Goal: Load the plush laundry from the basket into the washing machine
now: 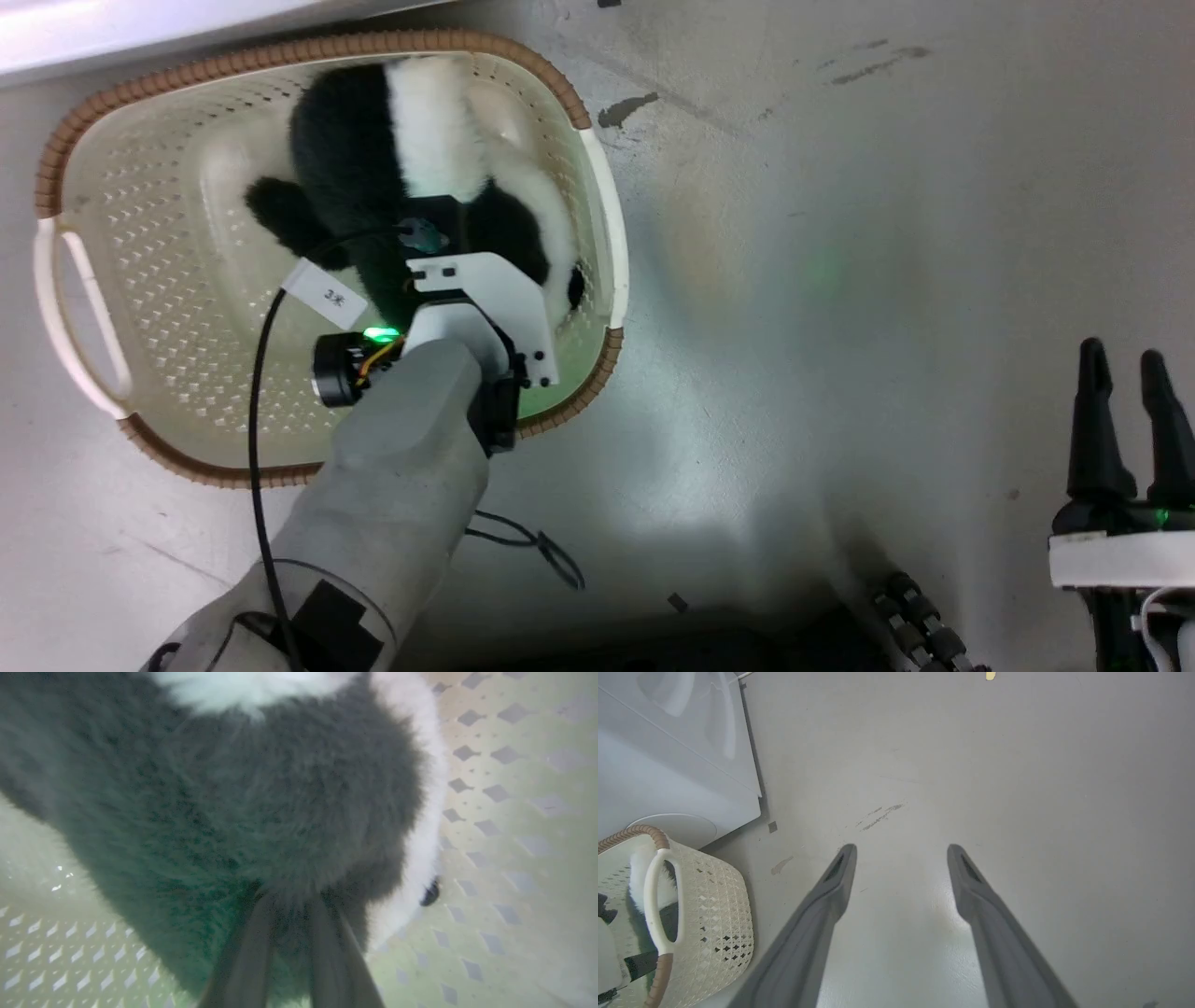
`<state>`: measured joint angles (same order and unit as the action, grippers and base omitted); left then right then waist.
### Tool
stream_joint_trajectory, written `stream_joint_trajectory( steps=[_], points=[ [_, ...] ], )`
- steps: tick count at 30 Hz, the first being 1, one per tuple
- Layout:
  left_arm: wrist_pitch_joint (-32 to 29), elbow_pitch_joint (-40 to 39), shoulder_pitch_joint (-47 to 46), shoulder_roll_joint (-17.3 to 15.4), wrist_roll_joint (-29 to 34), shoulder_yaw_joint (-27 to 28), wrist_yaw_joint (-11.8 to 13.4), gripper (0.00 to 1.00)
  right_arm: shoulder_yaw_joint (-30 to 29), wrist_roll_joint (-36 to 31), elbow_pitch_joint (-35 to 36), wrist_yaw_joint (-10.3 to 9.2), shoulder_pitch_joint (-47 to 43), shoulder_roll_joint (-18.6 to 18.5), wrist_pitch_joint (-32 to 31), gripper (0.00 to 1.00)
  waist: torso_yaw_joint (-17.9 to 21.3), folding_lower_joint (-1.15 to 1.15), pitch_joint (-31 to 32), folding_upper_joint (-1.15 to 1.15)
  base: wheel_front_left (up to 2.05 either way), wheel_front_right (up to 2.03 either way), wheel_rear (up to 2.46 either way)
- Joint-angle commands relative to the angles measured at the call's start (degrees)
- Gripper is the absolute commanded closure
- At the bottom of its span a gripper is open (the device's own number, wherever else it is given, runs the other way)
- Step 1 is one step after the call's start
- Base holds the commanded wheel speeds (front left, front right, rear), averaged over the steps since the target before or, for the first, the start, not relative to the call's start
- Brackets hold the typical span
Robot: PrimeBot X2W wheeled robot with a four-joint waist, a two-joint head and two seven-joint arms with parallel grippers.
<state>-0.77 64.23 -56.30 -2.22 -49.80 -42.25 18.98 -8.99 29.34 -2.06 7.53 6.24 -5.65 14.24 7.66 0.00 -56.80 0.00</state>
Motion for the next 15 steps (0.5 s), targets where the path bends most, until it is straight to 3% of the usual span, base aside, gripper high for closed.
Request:
stream_joint_trajectory(
  steps=[1,11,15],
  points=[
    [-0.1,1.3,0.9,-0.7,-0.9,-0.2,0.1,1.0,-0.2,0.4,-0.1,-0.04,1.4,-0.5,0.3,0.0,-0.4,0.0,0.5,0.0,0.0,0.0,0.0],
    [2.4,-0.8,3.6,-0.7,-4.8,-2.4,-2.2,1.0,0.6,0.2,-0.8,-0.04,2.0,-1.5,0.1,0.0,-2.8,0.0,4.8,0.0,0.0,0.0,0.0],
    [2.4,-1.7,5.1,-0.7,-6.5,-3.8,-4.3,1.0,1.1,0.0,-1.5,-0.04,2.2,-1.7,0.0,0.0,-3.9,0.0,7.6,0.0,0.0,0.0,0.0]
  ],
)
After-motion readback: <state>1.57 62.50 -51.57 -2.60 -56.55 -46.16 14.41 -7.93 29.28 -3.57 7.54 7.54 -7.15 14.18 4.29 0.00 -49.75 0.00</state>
